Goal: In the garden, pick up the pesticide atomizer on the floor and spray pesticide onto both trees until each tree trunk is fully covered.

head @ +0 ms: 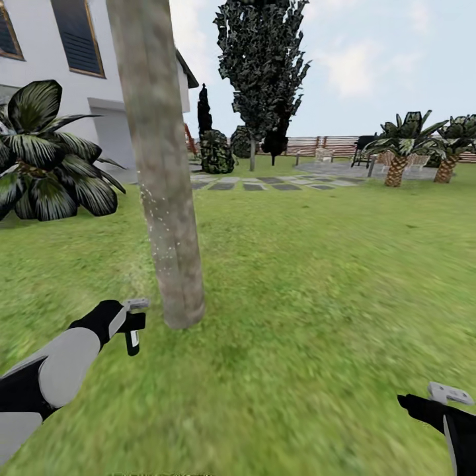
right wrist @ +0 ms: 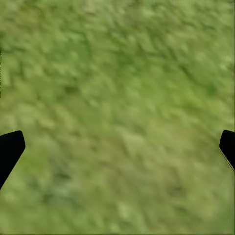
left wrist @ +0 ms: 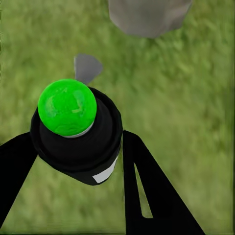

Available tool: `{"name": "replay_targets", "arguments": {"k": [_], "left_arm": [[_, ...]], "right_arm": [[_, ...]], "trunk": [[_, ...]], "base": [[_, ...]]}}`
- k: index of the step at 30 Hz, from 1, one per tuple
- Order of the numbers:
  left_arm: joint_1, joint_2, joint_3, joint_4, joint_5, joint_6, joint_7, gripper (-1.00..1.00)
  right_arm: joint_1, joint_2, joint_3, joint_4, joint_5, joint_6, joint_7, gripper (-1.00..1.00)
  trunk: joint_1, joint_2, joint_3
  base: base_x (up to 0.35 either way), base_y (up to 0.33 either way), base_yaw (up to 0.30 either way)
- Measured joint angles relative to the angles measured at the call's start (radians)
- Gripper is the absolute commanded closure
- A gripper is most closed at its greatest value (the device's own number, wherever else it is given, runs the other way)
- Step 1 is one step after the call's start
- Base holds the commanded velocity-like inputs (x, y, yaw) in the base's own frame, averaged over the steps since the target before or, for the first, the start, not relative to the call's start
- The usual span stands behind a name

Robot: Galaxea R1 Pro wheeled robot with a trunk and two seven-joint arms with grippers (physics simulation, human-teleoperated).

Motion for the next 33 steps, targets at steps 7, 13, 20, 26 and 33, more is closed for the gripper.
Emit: {"name": "replay_targets", "arguments": {"k": [7, 13, 20, 26, 33], "left_arm": [[0.000, -0.001, 0.000, 0.000, 0.000, 0.000, 0.000, 1.00], [0.000, -0.001, 0.000, 0.000, -0.001, 0.000, -0.001, 1.00], [0.000, -0.001, 0.000, 0.000, 0.001, 0.000, -0.001, 1.00], [0.000, -0.007, 0.001, 0.000, 0.008, 0.001, -0.001, 1.00], [0.000, -0.024, 0.000, 0.000, 0.006, 0.002, 0.000, 1.00]], "right_arm": [[0.000, 0.000, 0.000, 0.001, 0.000, 0.000, 0.000, -1.00], [0.000, 0.000, 0.000, 0.000, 0.000, 0.000, 0.000, -1.00], [0.000, 0.000, 0.000, 0.000, 0.000, 0.000, 0.000, -1.00], [0.000, 0.000, 0.000, 0.001, 0.001, -0.001, 0.000, -1.00], [0.000, 0.000, 0.000, -0.001, 0.000, 0.000, 0.000, -1.00]], "trunk": [[0.000, 0.000, 0.000], [0.000, 0.000, 0.000], [0.000, 0.000, 0.000], [0.000, 0.000, 0.000], [0.000, 0.000, 0.000]], "base": [[0.000, -0.306, 0.252], [0.000, -0.319, 0.053], [0.042, -0.321, 0.218], [0.042, -0.074, 0.254], [0.152, -0.125, 0.096]]}}
